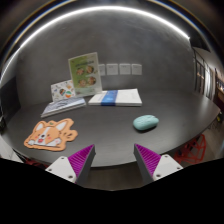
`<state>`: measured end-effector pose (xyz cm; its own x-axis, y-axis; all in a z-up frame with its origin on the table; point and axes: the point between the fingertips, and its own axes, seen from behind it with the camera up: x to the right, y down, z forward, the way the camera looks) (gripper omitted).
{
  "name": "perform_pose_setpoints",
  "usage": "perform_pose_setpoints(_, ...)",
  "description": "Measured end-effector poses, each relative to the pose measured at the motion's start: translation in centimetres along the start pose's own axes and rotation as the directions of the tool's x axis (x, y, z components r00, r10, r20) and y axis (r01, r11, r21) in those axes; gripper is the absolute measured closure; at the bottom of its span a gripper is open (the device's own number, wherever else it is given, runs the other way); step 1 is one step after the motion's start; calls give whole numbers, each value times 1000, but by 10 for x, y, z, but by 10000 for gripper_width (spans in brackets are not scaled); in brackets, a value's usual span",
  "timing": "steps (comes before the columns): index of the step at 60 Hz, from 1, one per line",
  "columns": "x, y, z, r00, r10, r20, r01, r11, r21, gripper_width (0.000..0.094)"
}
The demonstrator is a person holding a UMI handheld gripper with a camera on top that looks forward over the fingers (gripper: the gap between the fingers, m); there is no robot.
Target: Arrange mouse
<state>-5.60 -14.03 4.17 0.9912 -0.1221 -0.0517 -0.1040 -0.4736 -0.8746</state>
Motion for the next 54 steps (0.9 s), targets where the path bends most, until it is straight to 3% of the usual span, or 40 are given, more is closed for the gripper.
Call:
perform_pose_setpoints(7, 7, 1, 14, 1000, -1, -25, 1, 1000, -17, 122)
perform_pose_setpoints(14, -19, 6, 34, 1000, 10, 21, -9, 998, -66, 121)
perform_pose_setpoints(25, -86, -11, 50, 998, -23, 51, 25, 999, -40, 137)
perform_pose_setpoints(45, -205, -7, 9, 991, -73, 113, 88, 988, -128, 120)
perform_pose_setpoints(49, -223, -6, 5, 991, -76, 107, 90, 987, -136, 155)
perform_pose_setpoints(50, -238, -3, -3, 992, -72, 105, 87, 987, -139, 125)
perform_pose_setpoints(54, -234, -6, -2, 996, -55, 74, 64, 990, -128, 281)
